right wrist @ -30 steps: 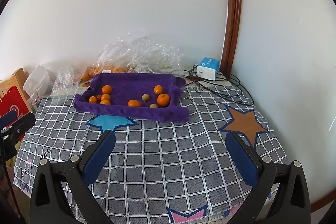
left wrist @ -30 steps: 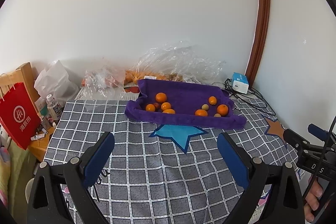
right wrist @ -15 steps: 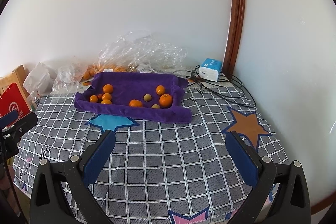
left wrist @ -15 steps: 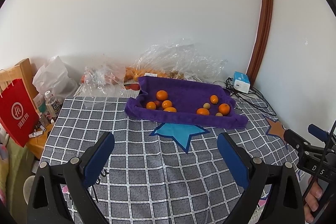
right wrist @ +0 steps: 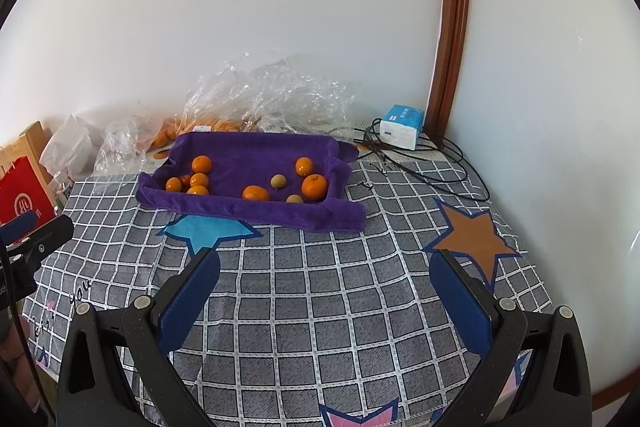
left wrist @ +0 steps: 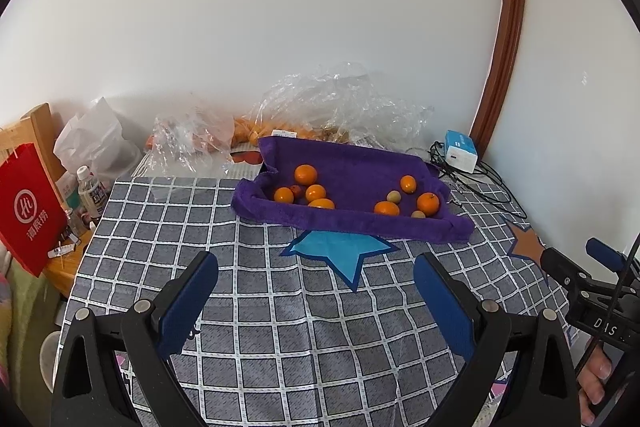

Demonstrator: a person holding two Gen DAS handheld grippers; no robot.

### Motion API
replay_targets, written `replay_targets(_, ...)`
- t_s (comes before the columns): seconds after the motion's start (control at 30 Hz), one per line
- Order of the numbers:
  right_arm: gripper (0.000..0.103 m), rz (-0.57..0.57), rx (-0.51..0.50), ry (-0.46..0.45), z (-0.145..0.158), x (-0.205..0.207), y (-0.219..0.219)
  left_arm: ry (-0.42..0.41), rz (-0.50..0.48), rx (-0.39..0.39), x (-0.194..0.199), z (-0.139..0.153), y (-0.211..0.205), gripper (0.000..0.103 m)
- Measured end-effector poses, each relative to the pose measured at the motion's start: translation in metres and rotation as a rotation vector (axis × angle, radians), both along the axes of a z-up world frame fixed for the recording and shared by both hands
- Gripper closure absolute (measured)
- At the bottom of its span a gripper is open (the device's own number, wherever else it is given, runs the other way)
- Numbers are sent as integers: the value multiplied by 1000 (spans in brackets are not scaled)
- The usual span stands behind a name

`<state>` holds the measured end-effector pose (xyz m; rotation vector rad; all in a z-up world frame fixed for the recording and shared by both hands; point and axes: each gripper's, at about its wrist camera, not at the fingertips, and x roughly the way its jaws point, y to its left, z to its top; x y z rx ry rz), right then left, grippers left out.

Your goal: Organize fruits

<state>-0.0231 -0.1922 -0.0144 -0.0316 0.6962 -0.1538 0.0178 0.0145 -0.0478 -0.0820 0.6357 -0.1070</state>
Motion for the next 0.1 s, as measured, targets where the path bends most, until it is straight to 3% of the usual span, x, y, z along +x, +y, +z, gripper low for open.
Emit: replay_targets(0.1,0,-2,7,-7,0,3,-1,-3,5,-2,6,-1,0,4)
